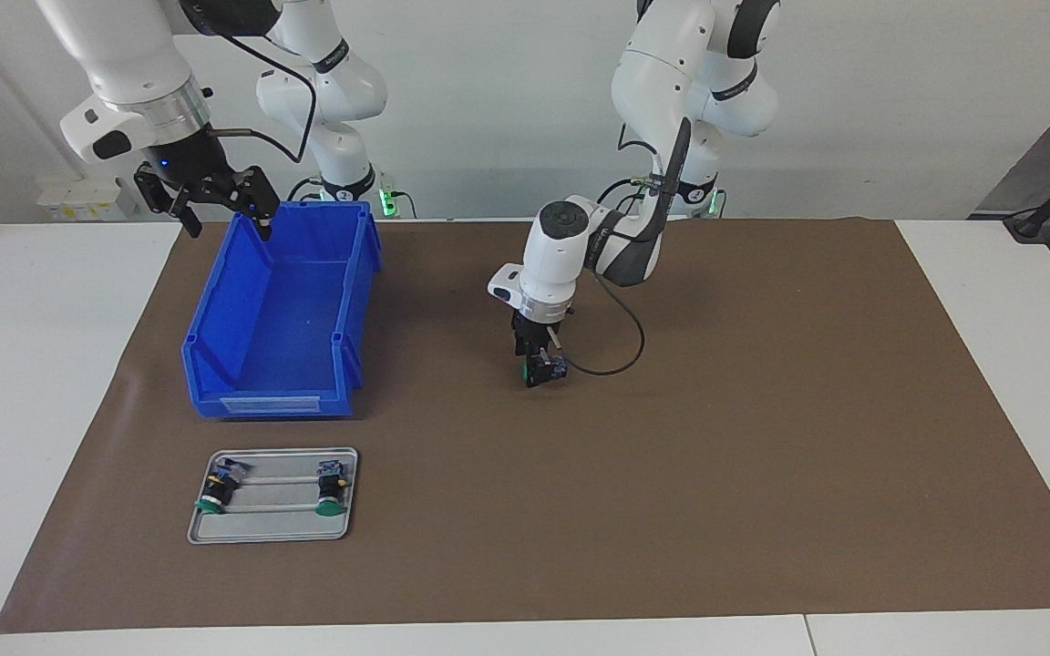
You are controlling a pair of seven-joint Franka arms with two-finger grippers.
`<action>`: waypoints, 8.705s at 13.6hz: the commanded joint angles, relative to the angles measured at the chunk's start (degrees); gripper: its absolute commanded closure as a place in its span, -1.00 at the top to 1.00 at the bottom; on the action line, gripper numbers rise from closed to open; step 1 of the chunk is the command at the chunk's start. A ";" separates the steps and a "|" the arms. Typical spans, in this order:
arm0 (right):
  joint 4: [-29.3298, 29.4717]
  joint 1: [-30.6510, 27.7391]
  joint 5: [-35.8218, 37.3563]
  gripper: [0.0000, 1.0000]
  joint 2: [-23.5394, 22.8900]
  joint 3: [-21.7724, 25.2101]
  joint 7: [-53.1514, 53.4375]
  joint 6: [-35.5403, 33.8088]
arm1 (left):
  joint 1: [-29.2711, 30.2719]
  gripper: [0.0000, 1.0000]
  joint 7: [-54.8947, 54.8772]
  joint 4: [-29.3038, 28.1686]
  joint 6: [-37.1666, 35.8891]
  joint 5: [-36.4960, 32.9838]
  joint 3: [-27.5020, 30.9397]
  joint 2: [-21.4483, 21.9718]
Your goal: Place and press button with both arms
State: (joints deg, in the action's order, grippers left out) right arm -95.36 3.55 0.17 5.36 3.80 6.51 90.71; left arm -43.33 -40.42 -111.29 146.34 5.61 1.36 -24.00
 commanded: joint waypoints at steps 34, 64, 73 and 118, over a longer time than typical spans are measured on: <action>-1.32 -0.30 -0.87 1.00 1.49 0.94 -0.98 -0.01 | 27.58 -1.00 -51.05 -8.41 -24.06 58.45 0.40 15.20; -1.32 3.48 -0.87 1.00 1.67 4.54 -1.15 -0.01 | 33.58 -1.00 -70.39 -17.13 -32.34 74.10 0.14 20.84; -2.38 3.48 0.09 1.00 2.02 4.54 -1.33 0.87 | 28.57 -1.00 -79.62 -15.98 -31.91 80.60 0.05 20.22; 1.14 3.48 -0.52 1.00 -0.09 4.63 -1.15 -2.73 | 27.51 -0.35 -111.19 -15.98 -36.91 97.75 0.23 2.55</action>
State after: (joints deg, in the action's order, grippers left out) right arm -94.33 7.20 0.36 5.27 8.31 6.49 88.68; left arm -16.09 -150.37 -127.40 110.56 102.21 1.33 -20.99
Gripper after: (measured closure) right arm 0.000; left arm 0.595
